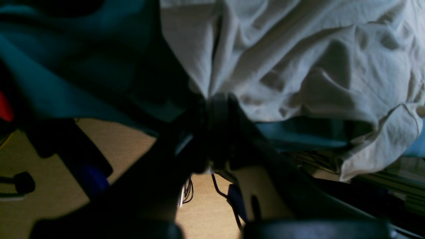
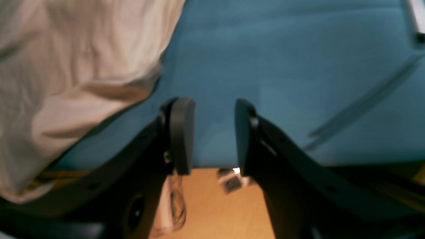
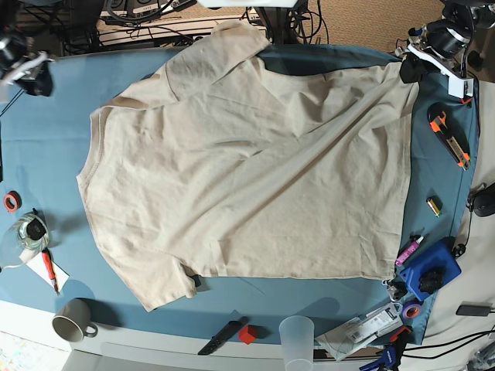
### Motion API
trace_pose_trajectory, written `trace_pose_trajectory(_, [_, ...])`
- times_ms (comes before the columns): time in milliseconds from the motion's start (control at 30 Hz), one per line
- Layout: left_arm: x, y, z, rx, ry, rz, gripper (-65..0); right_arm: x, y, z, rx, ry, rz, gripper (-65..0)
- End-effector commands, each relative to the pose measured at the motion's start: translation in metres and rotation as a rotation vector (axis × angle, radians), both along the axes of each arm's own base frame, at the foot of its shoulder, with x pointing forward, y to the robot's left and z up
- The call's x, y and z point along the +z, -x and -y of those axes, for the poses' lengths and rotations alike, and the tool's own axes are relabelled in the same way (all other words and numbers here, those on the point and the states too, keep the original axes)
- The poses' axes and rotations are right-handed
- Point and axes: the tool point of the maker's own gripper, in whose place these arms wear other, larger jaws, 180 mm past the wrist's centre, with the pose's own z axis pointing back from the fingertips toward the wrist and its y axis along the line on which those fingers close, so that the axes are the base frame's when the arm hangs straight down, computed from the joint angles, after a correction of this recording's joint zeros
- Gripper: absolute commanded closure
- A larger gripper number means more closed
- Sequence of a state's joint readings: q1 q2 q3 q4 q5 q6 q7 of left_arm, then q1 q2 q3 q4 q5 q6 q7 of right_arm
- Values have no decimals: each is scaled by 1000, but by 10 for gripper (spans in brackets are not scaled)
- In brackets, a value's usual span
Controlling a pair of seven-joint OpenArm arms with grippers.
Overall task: Fold the T-shirt properly
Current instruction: 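Release the right gripper and regrasp the sleeve near the collar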
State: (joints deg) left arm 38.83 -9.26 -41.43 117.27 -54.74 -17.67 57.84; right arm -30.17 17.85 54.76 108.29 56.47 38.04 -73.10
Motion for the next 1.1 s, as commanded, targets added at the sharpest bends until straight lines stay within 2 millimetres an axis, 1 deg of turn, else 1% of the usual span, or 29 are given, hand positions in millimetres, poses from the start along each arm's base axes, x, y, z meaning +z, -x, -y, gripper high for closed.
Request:
trace_pose_trajectory(0, [11, -5, 1, -9, 12, 43, 0, 3, -9, -7, 39, 4, 13, -212])
trace_pose_trajectory(67, [11, -6, 2, -8, 18, 47, 0, -13, -15, -29, 105, -18, -27, -212])
trace_pose_trajectory(167, [11, -6, 2, -8, 18, 47, 0, -28, -24, -66, 211, -77, -57, -212])
trace_pose_trajectory(300, [11, -6, 2, -8, 17, 48, 0, -48, -22, -114, 347, -154, -110, -212])
trace_pose_trajectory(400, [12, -7, 2, -8, 18, 50, 0, -56, -22, -150, 474, -196, -116, -212])
trace_pose_trajectory(500, [12, -6, 2, -8, 17, 49, 0, -66, -26, -174, 569, -171, -145, -212])
trace_pose_trajectory(600, [12, -7, 2, -8, 17, 50, 0, -70, -32, -193, 647, -148, -156, -212])
trace_pose_trajectory(633, [12, -6, 2, -8, 17, 49, 0, -73, -32, -197, 668, -133, -165, -212])
trace_pose_trajectory(700, [12, -6, 2, -8, 17, 49, 0, -81, -29, -198, 692, -86, -202, -212])
trace_pose_trajectory(800, [12, -7, 2, -6, 17, 52, 0, -93, -25, -192, 680, -15, -260, -211])
trace_pose_trajectory(867, [13, -9, 1, 1, 15, 65, 0, -95, -25, -188, 666, 12, -270, -210])
trace_pose_trajectory(900, [14, -10, 0, 5, 14, 74, 0, -96, -27, -187, 649, 18, -268, -195])
trace_pose_trajectory(933, [16, -12, -1, 9, 13, 83, 0, -96, -28, -184, 631, 27, -272, -150])
trace_pose_trajectory(1000, [16, -13, -1, 13, 12, 89, 0, -98, -29, -178, 592, 47, -286, -27])
trace_pose_trajectory(1033, [16, -13, -1, 13, 12, 89, 0, -99, -31, -174, 575, 61, -289, 0])
trace_pose_trajectory(1067, [16, -13, -1, 13, 12, 89, 0, -100, -32, -170, 560, 79, -292, 0])
